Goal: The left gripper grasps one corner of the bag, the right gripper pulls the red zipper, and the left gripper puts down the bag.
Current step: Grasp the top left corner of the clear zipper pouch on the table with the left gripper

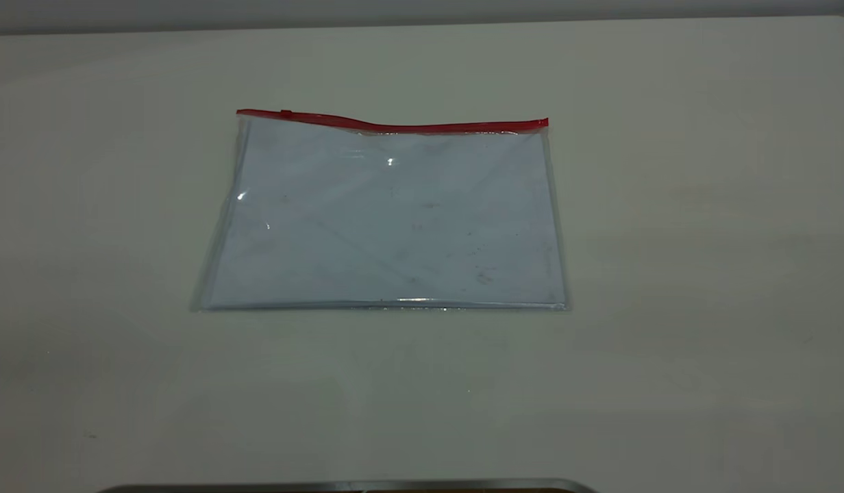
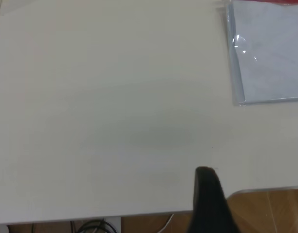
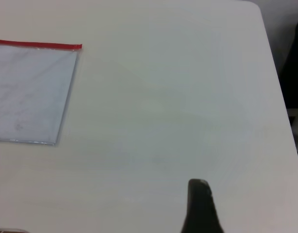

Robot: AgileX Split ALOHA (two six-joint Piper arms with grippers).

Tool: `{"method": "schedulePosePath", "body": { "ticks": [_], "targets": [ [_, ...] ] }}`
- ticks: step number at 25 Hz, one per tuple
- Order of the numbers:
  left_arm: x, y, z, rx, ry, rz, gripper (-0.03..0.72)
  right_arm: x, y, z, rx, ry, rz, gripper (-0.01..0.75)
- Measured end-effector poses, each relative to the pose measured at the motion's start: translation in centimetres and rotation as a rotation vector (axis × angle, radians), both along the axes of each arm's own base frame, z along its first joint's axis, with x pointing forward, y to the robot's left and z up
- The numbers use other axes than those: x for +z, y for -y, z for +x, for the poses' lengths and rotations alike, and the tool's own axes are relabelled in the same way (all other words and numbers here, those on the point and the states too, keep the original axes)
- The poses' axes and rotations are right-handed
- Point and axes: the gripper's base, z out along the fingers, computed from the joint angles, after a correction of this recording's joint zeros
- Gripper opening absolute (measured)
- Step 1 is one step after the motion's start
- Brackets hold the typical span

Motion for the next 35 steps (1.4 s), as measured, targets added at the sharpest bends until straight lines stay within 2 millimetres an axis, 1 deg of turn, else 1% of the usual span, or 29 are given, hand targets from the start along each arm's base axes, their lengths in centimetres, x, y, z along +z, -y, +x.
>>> {"method": "schedulePosePath", "body": {
  "ticks": [7, 17, 35],
  "targets": [
    [0.00, 0.00, 0.00, 0.001, 0.000, -0.002, 0.546, 0.00, 0.00, 0.00, 0.000, 0.000, 0.000, 0.557],
    [0.00, 0.00, 0.00, 0.001, 0.000, -0.002, 0.546, 0.00, 0.00, 0.00, 0.000, 0.000, 0.000, 0.528],
    [0.00, 0.00, 0.00, 0.005, 0.000, -0.006, 0.546, 0.00, 0.00, 0.00, 0.000, 0.000, 0.000, 0.418]
  ]
}}
